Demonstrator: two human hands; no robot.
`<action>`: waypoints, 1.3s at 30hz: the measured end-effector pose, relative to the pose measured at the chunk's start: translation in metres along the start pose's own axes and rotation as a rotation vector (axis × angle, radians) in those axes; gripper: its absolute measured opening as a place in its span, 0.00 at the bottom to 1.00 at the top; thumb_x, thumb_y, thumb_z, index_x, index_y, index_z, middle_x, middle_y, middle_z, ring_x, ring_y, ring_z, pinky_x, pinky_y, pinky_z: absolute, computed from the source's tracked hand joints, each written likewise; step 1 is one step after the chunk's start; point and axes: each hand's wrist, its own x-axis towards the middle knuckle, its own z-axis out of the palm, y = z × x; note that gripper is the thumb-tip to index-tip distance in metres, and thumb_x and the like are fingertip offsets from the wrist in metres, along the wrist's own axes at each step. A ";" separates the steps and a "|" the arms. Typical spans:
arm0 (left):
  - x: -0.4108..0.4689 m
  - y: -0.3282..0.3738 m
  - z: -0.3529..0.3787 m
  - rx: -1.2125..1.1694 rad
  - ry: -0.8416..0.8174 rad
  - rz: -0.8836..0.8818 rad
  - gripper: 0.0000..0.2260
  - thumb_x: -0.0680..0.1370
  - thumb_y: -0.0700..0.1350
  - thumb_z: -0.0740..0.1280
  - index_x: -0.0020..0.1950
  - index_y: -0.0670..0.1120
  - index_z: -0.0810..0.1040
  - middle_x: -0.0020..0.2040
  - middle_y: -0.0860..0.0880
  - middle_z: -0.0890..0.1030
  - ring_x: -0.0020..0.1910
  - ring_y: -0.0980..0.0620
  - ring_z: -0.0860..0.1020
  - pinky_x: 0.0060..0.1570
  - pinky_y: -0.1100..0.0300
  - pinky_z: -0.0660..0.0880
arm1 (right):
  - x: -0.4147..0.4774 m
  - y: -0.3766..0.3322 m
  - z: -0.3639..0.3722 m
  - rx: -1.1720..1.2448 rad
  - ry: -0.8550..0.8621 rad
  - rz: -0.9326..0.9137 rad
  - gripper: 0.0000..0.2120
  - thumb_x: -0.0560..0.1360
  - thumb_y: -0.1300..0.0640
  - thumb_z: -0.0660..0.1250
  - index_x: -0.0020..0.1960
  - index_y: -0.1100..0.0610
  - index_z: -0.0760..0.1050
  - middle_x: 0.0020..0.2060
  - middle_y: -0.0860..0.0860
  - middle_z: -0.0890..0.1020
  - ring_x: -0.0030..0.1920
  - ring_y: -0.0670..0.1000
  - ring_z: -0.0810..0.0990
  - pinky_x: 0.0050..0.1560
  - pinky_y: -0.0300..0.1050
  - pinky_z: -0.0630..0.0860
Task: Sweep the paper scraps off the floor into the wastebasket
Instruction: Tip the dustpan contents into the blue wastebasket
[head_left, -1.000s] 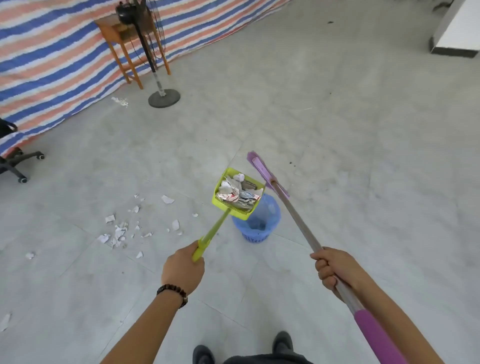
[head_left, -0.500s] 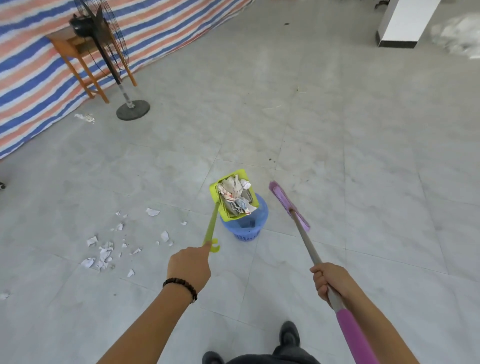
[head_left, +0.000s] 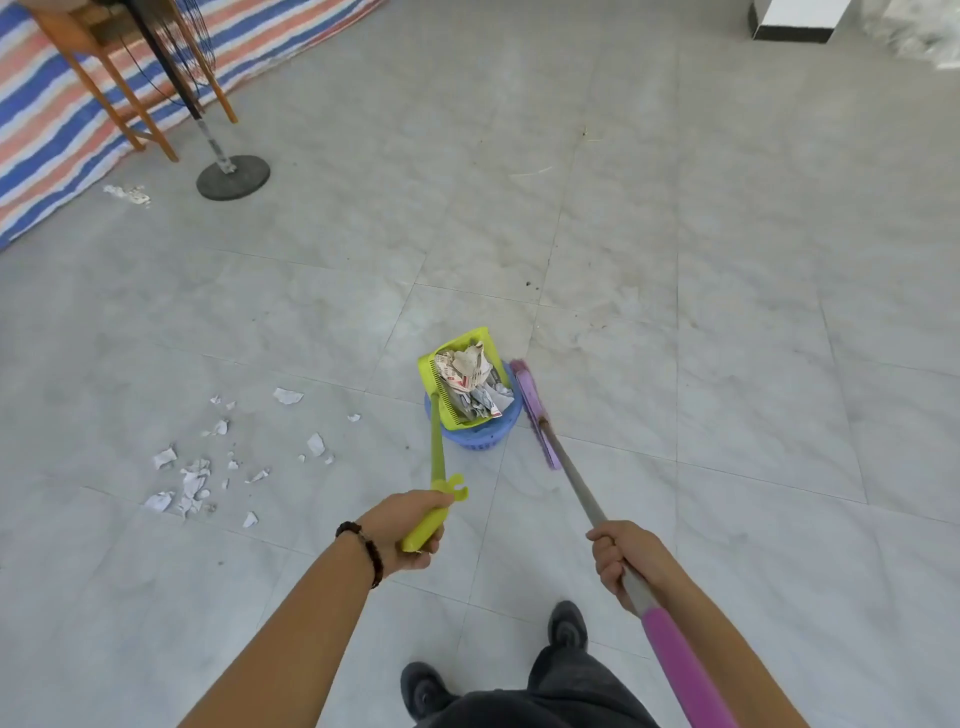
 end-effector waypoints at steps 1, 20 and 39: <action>0.003 0.000 -0.002 -0.117 -0.052 -0.038 0.04 0.76 0.44 0.67 0.47 0.44 0.75 0.34 0.45 0.78 0.29 0.51 0.77 0.26 0.64 0.70 | 0.002 0.000 0.001 -0.027 0.009 -0.002 0.15 0.77 0.68 0.60 0.35 0.56 0.65 0.19 0.47 0.66 0.15 0.42 0.62 0.14 0.31 0.60; 0.006 0.006 0.009 0.012 -0.076 -0.024 0.04 0.78 0.44 0.69 0.48 0.45 0.76 0.30 0.49 0.75 0.19 0.58 0.65 0.16 0.69 0.58 | 0.009 -0.014 -0.006 -0.050 0.018 -0.035 0.15 0.77 0.67 0.60 0.34 0.56 0.65 0.21 0.47 0.67 0.15 0.43 0.63 0.14 0.31 0.62; 0.038 -0.047 0.004 -0.123 -0.220 -0.183 0.12 0.79 0.36 0.65 0.62 0.41 0.70 0.54 0.38 0.80 0.28 0.52 0.77 0.21 0.66 0.73 | 0.022 0.002 -0.006 -0.042 0.026 0.006 0.14 0.77 0.67 0.59 0.35 0.56 0.65 0.19 0.47 0.67 0.15 0.42 0.63 0.15 0.31 0.61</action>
